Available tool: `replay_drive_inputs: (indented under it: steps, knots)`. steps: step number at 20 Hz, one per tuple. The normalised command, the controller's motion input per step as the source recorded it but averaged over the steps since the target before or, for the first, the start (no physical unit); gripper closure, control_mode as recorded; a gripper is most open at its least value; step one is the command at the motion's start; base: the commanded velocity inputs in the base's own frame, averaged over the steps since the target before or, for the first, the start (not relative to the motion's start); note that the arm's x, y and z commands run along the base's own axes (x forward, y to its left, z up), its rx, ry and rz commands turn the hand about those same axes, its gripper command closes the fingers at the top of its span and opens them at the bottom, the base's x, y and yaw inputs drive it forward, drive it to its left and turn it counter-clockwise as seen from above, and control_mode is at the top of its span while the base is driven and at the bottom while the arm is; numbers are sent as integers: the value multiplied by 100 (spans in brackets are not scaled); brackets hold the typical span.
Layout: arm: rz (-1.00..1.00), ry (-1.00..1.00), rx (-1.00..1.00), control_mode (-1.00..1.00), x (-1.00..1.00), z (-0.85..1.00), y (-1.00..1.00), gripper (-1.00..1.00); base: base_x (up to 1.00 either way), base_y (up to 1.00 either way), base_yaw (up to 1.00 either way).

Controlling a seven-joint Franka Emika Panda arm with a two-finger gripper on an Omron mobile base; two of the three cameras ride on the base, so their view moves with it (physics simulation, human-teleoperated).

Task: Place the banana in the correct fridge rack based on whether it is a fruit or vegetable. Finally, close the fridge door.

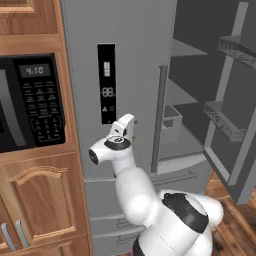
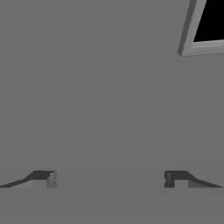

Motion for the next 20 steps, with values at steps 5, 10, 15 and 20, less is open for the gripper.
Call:
replay_drive_inputs:
  steps: [5, 10, 15, 20]
  knots:
    - [46, -4, 15, -100, 54, 5, -32, -100, 0, 0, 0]
    - [35, 2, 7, -100, 68, 17, -2, -100, 0, 0, 0]
    - [26, 9, 1, -100, 61, 25, 0, -100, 0, 0, 0]
    - [8, 0, 0, -100, -29, 75, 11, -100, 0, 0, 0]
